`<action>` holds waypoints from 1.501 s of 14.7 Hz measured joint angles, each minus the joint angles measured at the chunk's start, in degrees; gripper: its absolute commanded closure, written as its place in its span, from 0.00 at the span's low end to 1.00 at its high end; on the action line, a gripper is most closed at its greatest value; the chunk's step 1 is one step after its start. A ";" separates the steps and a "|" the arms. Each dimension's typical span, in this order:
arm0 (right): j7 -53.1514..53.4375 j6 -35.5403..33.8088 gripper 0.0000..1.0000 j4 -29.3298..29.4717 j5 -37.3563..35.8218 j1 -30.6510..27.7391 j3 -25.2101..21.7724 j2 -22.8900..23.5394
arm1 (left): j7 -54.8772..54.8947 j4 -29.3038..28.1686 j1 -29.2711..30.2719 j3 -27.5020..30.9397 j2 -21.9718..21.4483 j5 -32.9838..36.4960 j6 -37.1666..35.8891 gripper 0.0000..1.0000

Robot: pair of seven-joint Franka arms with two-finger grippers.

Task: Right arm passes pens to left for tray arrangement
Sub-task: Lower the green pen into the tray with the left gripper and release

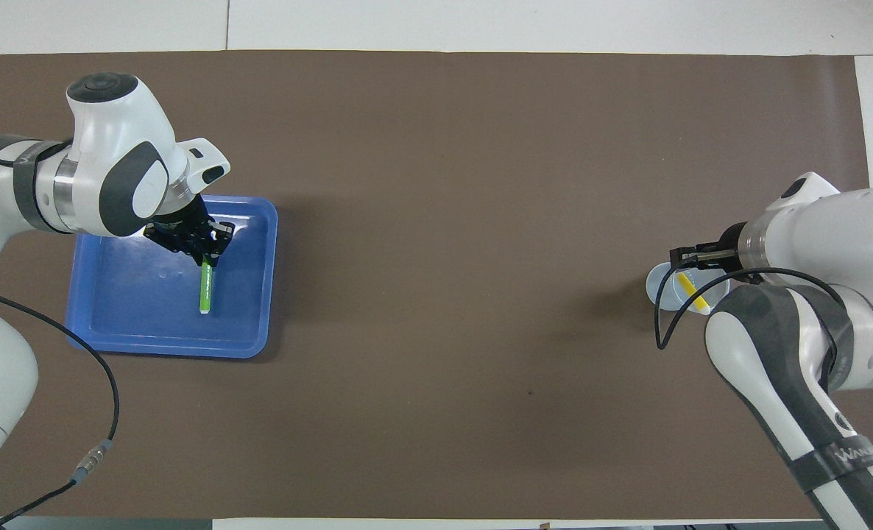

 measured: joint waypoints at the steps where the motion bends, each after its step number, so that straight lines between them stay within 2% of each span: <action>1: 0.00 0.00 1.00 -0.02 0.00 -0.01 -0.07 0.00 | -0.67 -0.68 0.00 0.00 -0.14 0.00 0.93 1.00; 2: 0.00 0.01 1.00 -0.03 0.00 -0.01 -0.20 0.00 | -1.04 -1.73 0.00 0.00 -0.38 0.00 2.12 0.94; 4: 0.00 0.01 1.00 -0.03 0.00 -0.02 -0.46 -0.01 | -1.26 -3.53 0.01 0.00 -1.18 0.00 3.77 0.36; 5: 0.00 0.00 1.00 -0.03 0.00 -0.02 -0.47 -0.01 | -1.28 -4.02 0.03 0.01 -1.58 0.00 4.06 0.25; 11: 0.00 -3.06 1.00 0.78 0.00 -0.07 -1.42 -1.45 | -1.44 -4.84 0.06 0.04 -1.82 0.00 4.87 0.17; 12: 0.00 -4.66 1.00 1.31 0.00 -0.07 -1.45 -2.51 | -1.45 -4.84 0.06 0.04 -1.82 0.00 4.88 0.14; 14: 0.00 -8.63 1.00 2.55 0.00 -0.07 -1.45 -5.34 | -1.45 -4.84 0.06 0.04 -1.87 0.00 4.89 0.01; 18: 0.00 -17.98 1.00 6.85 0.01 -0.03 -1.36 -9.73 | -1.65 -4.75 0.16 0.06 -3.61 -2.37 4.76 0.00; 20: 0.00 -22.20 1.00 10.00 0.21 0.00 -1.19 -10.24 | -1.84 -4.69 0.75 0.16 -6.15 -4.89 4.18 0.00; 22: 1.21 -23.99 1.00 11.40 4.23 0.04 -1.05 -10.23 | -1.88 -4.37 1.77 0.26 -9.57 -7.82 1.87 0.00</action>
